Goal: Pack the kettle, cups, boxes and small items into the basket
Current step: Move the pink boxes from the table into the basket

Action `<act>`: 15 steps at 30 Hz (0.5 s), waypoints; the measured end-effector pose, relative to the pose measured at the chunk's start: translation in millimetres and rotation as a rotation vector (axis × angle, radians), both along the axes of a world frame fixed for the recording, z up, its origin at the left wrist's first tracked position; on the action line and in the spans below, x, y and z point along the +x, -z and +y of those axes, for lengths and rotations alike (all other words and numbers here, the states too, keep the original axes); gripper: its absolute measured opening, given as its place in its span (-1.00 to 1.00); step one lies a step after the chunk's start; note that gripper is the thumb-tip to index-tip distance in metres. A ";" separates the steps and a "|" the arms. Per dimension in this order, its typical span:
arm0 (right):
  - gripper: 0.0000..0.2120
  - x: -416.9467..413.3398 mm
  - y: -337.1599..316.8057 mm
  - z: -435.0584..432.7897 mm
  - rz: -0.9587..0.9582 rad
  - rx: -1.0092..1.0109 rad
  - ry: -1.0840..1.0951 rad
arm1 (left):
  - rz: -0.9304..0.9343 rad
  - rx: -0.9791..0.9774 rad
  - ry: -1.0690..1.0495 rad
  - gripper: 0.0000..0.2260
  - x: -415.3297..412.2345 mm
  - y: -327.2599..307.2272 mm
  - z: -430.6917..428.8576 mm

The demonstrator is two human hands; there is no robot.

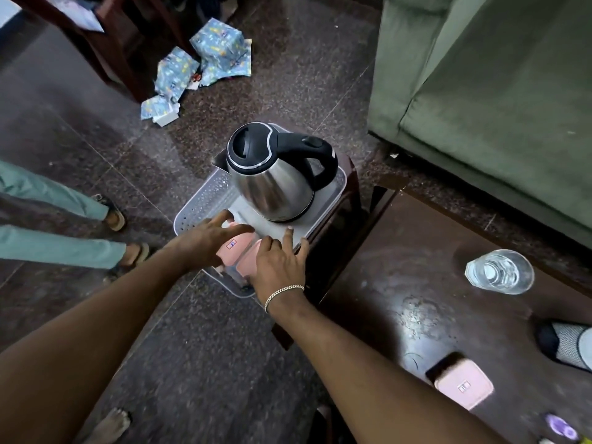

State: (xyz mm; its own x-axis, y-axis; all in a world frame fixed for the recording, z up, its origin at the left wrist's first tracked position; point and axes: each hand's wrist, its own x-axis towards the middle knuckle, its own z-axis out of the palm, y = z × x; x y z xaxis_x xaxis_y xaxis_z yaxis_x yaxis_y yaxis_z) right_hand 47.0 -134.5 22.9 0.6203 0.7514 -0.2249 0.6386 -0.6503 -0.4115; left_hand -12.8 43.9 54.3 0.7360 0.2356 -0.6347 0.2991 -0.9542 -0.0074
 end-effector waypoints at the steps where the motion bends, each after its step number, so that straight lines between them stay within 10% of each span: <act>1: -0.31 0.7 -0.9 -0.3 0.002 -0.011 -0.003 | 0.010 0.004 -0.002 -0.02 1.2 -0.3 -0.6; 15: -0.41 44.6 -27.1 -117.5 -0.114 0.270 0.148 | -0.094 0.136 -0.042 -0.05 -11.0 -36.2 -24.6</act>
State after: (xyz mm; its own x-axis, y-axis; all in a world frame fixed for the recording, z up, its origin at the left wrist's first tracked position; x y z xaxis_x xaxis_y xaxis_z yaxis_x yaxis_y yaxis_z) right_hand 91.6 -252.0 50.0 0.7367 0.6746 0.0474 0.5973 -0.6162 -0.5133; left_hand -23.8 19.3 90.5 0.7786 0.3463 -0.5234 0.3438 -0.9330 -0.1060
